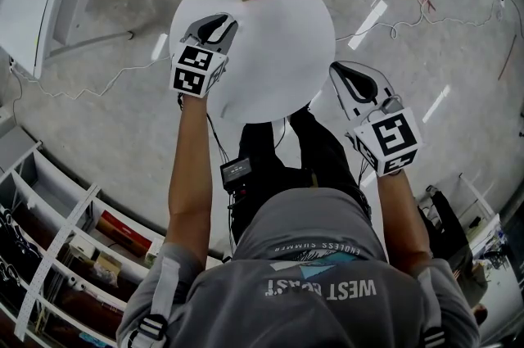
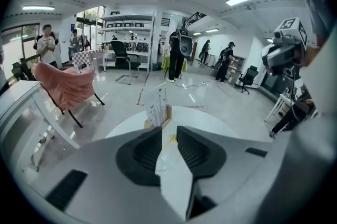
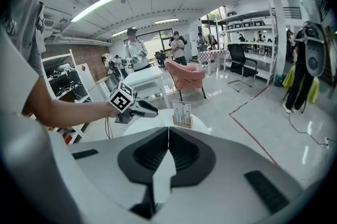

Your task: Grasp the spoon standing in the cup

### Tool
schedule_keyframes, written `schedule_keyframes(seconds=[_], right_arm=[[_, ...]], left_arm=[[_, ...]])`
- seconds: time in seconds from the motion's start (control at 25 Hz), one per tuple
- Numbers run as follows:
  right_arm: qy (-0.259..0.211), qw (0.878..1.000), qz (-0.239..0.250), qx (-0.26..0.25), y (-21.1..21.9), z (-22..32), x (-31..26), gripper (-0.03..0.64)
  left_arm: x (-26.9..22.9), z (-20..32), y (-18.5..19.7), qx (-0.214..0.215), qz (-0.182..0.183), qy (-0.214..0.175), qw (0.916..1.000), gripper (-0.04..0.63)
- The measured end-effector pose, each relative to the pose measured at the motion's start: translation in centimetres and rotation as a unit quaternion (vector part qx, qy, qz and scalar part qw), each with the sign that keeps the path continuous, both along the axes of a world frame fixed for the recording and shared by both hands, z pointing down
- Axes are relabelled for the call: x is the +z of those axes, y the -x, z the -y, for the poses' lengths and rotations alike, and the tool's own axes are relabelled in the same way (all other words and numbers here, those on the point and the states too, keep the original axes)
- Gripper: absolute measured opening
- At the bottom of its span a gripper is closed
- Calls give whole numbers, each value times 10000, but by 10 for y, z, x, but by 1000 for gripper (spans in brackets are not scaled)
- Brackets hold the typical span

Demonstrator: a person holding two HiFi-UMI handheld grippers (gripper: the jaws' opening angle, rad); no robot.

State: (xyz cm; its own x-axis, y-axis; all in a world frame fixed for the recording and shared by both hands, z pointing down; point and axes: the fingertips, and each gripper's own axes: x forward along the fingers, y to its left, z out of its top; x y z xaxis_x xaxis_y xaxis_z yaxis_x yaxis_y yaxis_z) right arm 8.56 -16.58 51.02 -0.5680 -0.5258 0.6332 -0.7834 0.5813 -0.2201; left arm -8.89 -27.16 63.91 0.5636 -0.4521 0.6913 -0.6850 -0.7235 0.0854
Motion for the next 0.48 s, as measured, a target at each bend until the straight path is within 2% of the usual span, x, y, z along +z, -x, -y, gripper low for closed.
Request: schedule_keyframes(seconds=[0.28, 0.48], right_arm=[[-10, 10000, -30, 8, -2, -2, 1, 3], [-8, 10000, -53, 1, 1, -2, 2, 3]], left_arm=[[3, -7, -4, 279, 283, 98, 9992, 114], [10, -14, -4, 315, 330, 210, 9987, 114]])
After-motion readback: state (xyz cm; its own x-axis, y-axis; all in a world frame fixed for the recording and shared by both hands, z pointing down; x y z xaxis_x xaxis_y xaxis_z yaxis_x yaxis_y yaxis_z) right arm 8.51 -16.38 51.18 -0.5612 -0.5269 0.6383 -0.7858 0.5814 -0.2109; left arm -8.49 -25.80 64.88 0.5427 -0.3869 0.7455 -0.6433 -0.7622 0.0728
